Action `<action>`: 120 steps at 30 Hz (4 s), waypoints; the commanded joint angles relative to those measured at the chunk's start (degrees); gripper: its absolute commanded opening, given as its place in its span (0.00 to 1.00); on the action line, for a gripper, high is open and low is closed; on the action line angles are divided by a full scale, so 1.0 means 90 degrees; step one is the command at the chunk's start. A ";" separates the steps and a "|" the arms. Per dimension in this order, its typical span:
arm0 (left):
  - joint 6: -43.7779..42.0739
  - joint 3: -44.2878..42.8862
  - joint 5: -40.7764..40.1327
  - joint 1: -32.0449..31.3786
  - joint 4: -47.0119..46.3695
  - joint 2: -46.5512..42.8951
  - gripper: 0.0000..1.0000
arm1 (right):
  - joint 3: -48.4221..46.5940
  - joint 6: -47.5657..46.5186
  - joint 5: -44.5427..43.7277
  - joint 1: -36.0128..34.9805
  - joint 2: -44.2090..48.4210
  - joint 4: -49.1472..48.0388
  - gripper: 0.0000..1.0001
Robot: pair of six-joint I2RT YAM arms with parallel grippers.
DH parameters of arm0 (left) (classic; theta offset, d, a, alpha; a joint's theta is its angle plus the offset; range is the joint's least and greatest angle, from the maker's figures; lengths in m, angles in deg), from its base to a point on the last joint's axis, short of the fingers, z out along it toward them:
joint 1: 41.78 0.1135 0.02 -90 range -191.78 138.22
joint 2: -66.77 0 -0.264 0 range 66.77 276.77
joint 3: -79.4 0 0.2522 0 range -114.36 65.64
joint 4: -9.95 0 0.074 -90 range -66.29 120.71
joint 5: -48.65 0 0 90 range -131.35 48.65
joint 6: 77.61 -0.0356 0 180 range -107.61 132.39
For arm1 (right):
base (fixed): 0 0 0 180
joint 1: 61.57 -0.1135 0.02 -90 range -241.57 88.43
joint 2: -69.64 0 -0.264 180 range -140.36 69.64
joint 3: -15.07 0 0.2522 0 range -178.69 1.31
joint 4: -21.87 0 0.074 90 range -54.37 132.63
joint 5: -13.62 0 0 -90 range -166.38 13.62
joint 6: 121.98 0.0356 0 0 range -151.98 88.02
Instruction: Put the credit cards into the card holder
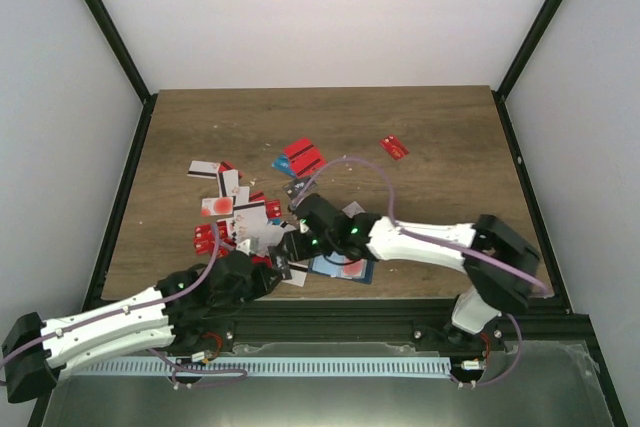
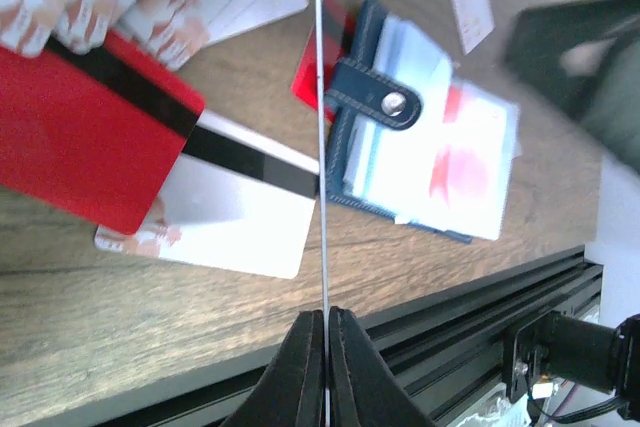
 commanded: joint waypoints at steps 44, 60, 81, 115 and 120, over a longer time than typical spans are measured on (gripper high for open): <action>-0.3567 -0.1586 0.1785 0.0096 -0.2893 0.1596 0.15 | 0.3105 0.0703 0.4699 0.2685 0.4374 -0.2061 0.01; -0.4054 -0.2365 -0.0678 0.0707 -0.0465 0.2887 0.53 | 0.2484 0.0111 0.3378 0.2695 0.3832 0.1145 0.01; -0.4880 -0.3072 0.0377 0.1110 -0.1010 0.5279 0.50 | 0.3219 0.0471 0.3828 0.2722 0.2425 0.0674 0.01; -0.5084 -0.3161 0.1656 0.1514 -0.1658 0.6617 0.26 | 0.3026 0.0343 0.4342 0.3400 0.0407 -0.0861 0.01; -0.4971 -0.3046 0.1712 0.1513 -0.1725 0.6550 0.26 | 0.2973 0.0542 0.4349 0.3418 0.0258 -0.1175 0.01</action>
